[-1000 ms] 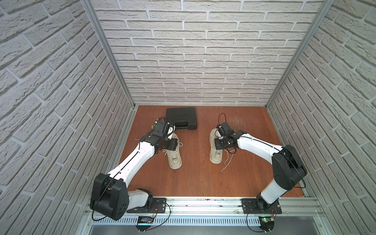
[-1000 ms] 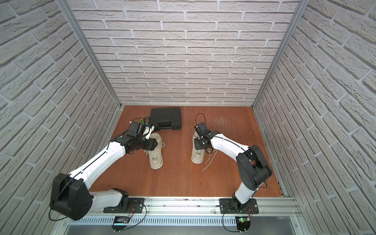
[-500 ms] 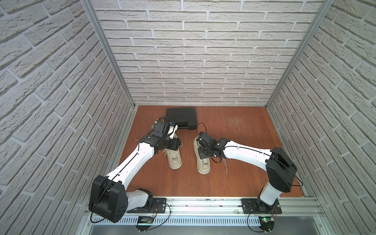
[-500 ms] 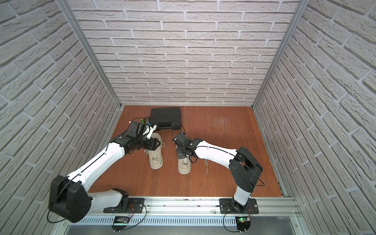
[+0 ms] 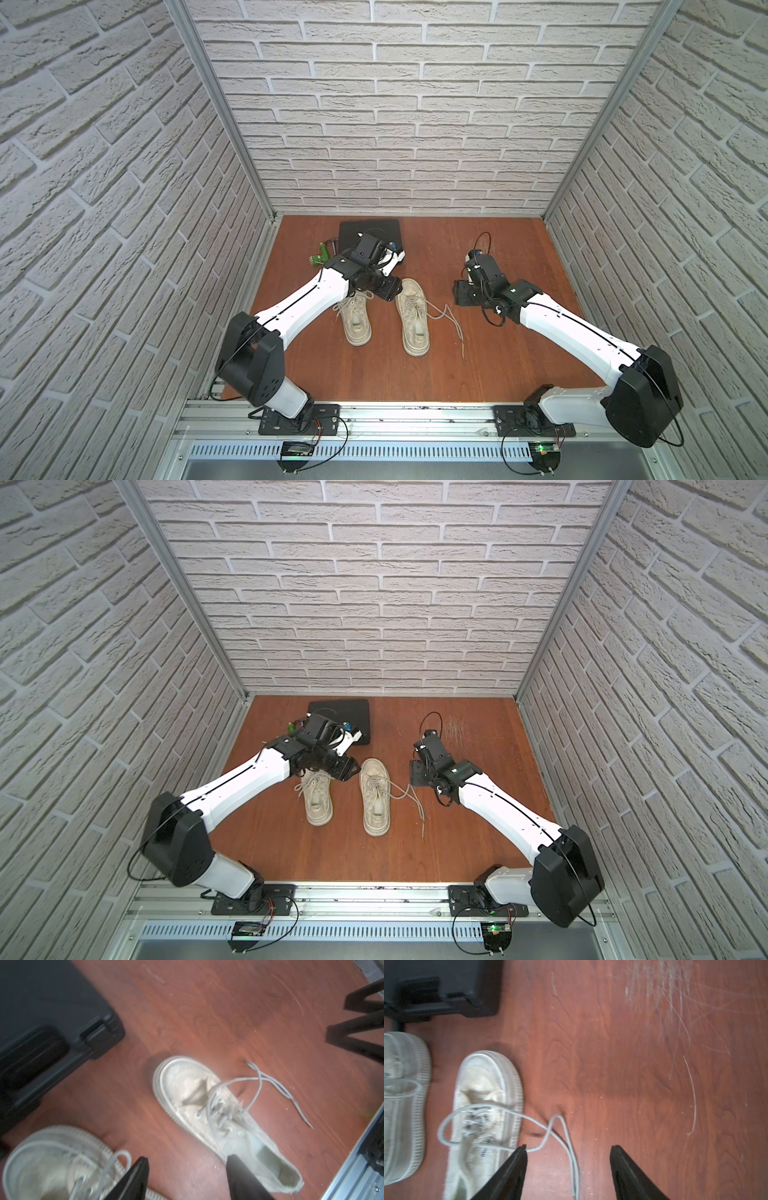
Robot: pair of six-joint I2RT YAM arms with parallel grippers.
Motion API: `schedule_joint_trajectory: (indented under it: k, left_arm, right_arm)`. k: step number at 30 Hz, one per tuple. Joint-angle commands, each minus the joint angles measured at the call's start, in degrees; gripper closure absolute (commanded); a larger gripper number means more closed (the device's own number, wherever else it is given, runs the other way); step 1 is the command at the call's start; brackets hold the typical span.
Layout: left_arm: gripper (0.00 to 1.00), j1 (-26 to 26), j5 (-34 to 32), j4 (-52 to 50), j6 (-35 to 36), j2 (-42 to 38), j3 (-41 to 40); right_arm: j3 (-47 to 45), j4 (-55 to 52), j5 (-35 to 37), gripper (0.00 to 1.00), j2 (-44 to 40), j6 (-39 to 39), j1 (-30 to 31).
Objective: Tie the shoes
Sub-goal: Move the shoe to the center of the board, then cross the shoelace with the shoelace.
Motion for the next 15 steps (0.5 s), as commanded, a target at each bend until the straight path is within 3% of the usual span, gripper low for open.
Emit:
schedule_joint_trajectory:
  k: [1,7,15]
  left_arm:
    - [0.36,-3.00,0.22,-4.03,6.13,6.19,6.89]
    - [0.38,-6.66,0.48,-10.51,17.11,18.67,20.54]
    - [0.42,-9.49,3.50,-20.48,29.23,32.85,35.52]
  right_arm:
    - [-2.65,2.92,-3.78,0.31,-0.75,1.07,-2.29]
    - [-8.52,6.36,-7.27,0.31,-4.39,3.08,-8.30]
    - [-11.34,6.78,-8.41,0.31,-7.75,4.06,-10.50]
